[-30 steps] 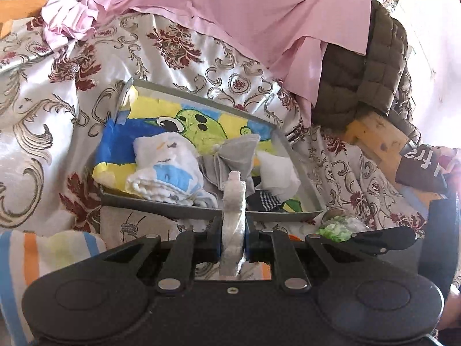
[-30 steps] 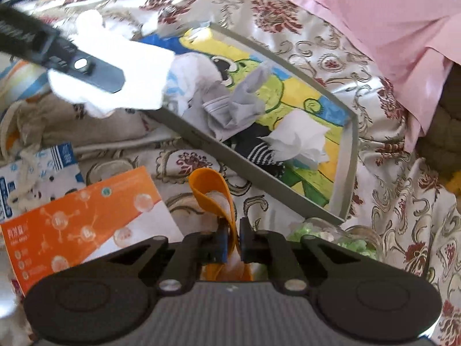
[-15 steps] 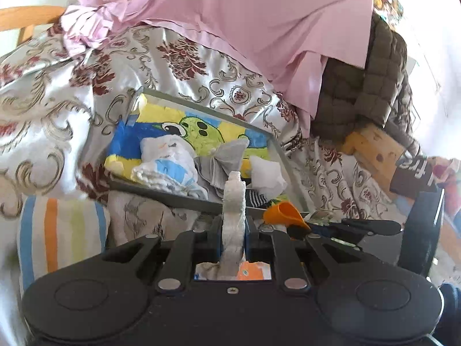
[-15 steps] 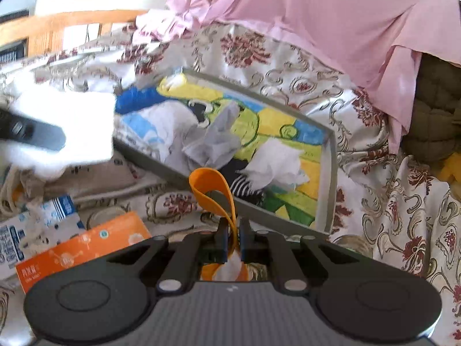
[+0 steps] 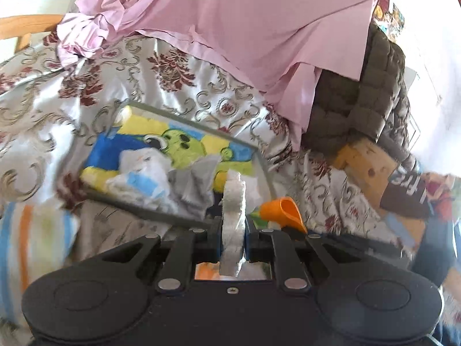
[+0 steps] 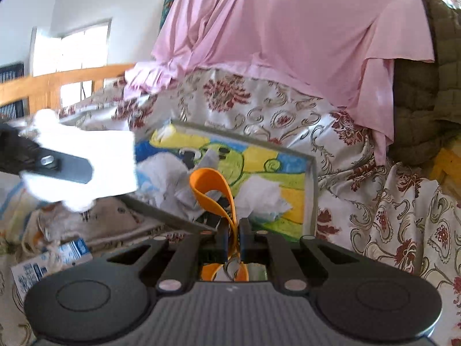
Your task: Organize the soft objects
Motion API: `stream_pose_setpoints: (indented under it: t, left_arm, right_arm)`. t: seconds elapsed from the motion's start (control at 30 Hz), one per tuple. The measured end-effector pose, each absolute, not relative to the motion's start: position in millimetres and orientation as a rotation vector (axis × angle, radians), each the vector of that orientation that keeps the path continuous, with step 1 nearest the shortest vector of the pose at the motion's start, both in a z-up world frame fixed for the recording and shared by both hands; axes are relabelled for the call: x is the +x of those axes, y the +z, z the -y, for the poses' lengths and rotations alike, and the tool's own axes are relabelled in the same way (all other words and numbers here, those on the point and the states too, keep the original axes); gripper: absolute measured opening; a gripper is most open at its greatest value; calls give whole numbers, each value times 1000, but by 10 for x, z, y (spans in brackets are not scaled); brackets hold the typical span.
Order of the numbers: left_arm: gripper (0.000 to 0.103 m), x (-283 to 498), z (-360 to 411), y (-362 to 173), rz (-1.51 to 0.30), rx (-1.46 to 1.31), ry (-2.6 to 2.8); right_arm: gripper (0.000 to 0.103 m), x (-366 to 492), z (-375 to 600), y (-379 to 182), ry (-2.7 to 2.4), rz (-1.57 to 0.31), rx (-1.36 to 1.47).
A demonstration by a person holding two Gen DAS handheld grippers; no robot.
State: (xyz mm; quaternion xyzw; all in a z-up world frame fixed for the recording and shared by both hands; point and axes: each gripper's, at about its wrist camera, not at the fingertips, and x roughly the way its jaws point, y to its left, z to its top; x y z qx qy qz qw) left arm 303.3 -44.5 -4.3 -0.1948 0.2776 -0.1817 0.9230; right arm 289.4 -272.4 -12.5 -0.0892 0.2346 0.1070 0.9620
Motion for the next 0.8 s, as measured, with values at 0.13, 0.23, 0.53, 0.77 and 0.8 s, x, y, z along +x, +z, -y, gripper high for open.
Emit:
stream_pose_setpoints:
  t: [0.13, 0.23, 0.53, 0.77, 0.8]
  left_arm:
    - [15, 3406, 580, 76, -563, -390, -355]
    - [15, 3722, 704, 165, -553, -362, -351]
    - [15, 4776, 1125, 177, -589, -369, -362]
    - [15, 5204, 1356, -54, -680, -311, -360]
    - [15, 5235, 1370, -98, -695, -299, -354]
  right_arm:
    - [8, 2978, 2879, -109, 212, -447, -127]
    - [8, 3113, 2958, -44, 203, -418, -72]
    - [8, 3885, 3291, 109, 102, -431, 25]
    - [8, 4363, 3383, -102, 44, -577, 68]
    - [8, 4399, 3380, -146, 46, -604, 70]
